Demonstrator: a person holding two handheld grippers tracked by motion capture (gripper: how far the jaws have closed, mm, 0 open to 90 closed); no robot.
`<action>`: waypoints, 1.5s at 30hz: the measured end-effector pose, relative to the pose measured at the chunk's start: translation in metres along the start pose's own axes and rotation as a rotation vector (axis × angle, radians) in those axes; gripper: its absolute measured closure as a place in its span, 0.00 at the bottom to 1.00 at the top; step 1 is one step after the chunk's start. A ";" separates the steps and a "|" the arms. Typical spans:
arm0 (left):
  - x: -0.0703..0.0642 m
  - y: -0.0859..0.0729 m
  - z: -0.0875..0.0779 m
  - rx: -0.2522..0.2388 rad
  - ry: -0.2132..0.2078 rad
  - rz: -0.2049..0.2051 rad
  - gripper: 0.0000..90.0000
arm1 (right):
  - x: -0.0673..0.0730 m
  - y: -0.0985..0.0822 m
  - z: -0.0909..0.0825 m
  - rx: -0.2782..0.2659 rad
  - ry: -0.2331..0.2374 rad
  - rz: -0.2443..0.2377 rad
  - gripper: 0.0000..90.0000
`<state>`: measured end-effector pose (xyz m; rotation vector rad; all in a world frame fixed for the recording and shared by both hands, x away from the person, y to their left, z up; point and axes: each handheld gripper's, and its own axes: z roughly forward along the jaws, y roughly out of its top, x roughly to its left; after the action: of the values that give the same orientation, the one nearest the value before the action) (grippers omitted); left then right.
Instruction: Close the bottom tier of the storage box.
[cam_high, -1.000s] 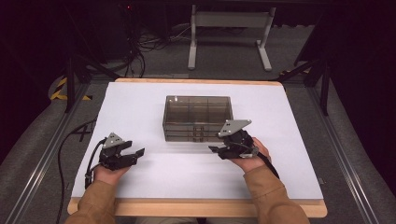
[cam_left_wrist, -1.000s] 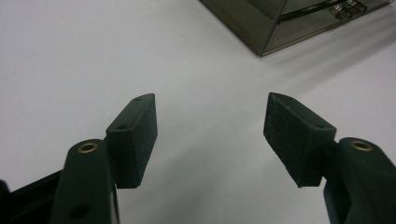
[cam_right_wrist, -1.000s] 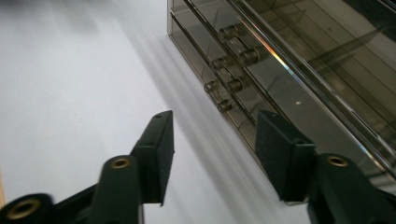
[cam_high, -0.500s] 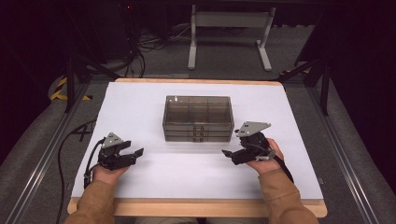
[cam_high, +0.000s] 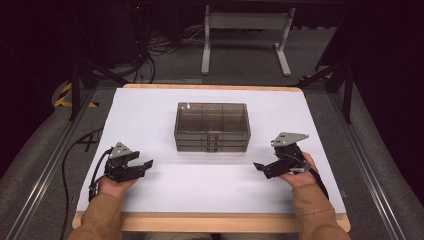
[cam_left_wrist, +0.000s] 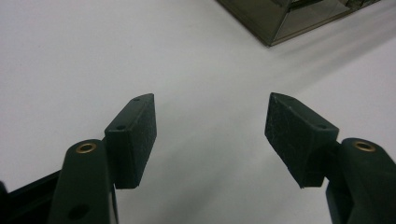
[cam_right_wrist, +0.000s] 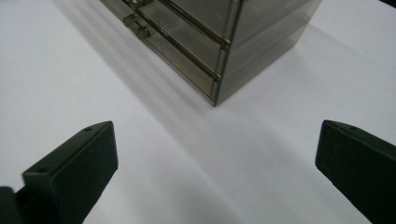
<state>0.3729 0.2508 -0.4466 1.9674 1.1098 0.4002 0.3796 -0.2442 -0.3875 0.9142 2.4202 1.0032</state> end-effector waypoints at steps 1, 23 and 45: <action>0.000 0.000 0.000 0.001 0.001 0.002 0.39 | -0.002 -0.002 0.000 0.000 -0.001 0.005 0.00; 0.005 -0.002 0.003 0.015 0.022 0.015 0.39 | -0.028 -0.051 0.017 0.004 0.009 0.082 0.00; 0.008 -0.004 0.007 0.020 0.025 0.008 0.38 | -0.025 -0.061 0.029 0.048 -0.018 0.075 0.00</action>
<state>0.3792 0.2553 -0.4552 1.9902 1.1257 0.4203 0.3878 -0.2801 -0.4494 1.0333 2.4207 0.9628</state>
